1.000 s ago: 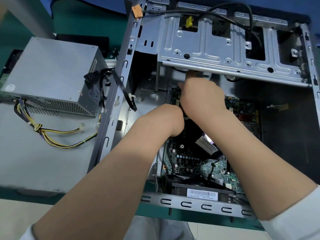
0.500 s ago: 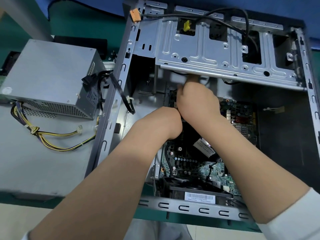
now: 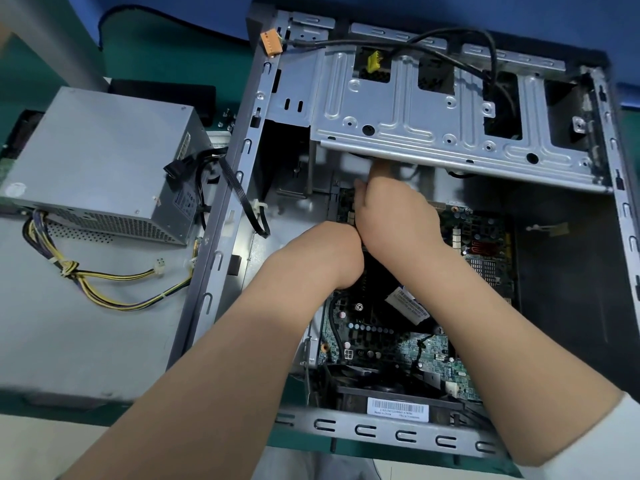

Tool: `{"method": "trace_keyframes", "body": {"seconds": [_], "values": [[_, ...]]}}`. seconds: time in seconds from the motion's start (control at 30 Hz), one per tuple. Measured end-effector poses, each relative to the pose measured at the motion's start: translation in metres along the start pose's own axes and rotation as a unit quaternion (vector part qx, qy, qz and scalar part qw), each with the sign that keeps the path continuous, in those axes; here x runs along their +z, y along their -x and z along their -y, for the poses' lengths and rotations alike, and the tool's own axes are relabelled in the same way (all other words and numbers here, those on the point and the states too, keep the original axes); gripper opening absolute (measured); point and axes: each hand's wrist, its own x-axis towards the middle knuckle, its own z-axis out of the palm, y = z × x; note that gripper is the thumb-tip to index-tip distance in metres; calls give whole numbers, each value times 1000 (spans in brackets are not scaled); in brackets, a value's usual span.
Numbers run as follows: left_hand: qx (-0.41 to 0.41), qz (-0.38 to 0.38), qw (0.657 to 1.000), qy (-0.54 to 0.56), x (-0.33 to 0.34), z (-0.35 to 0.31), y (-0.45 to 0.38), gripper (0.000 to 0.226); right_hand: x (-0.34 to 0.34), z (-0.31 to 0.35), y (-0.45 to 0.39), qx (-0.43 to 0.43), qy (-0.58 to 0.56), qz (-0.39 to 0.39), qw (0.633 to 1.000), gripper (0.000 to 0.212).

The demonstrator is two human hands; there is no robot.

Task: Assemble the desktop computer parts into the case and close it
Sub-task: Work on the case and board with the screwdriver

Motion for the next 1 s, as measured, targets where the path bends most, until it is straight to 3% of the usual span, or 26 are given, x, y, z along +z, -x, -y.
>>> {"method": "trace_keyframes", "body": {"seconds": [0.07, 0.2, 0.27, 0.53, 0.67, 0.83, 0.93, 1.0], "values": [[-15, -6, 1000, 19, 0, 1, 1, 32, 2, 0, -2, -18, 20, -28, 999, 10], [-17, -18, 999, 31, 1, 0, 0, 29, 3, -6, -5, -20, 44, -65, 997, 32], [-16, -23, 999, 32, 2, 0, 0, 31, 5, -9, -4, -22, 41, -73, 996, 32], [-10, -18, 1000, 17, 2, 1, 0, 31, 5, -7, -1, -28, 2, -3, 1000, 29], [-10, -11, 1000, 15, 2, 0, 0, 30, 9, -6, 1, -30, 26, -34, 999, 35], [-12, -25, 999, 36, 1, 0, 1, 28, 11, -6, -7, -49, 15, -70, 996, 24], [-12, -26, 999, 38, 1, 0, 2, 28, 8, -7, -6, -35, 22, -62, 997, 38], [-12, -23, 999, 36, 0, -1, 2, 28, 8, -7, -5, -30, 9, -41, 999, 33]]}}
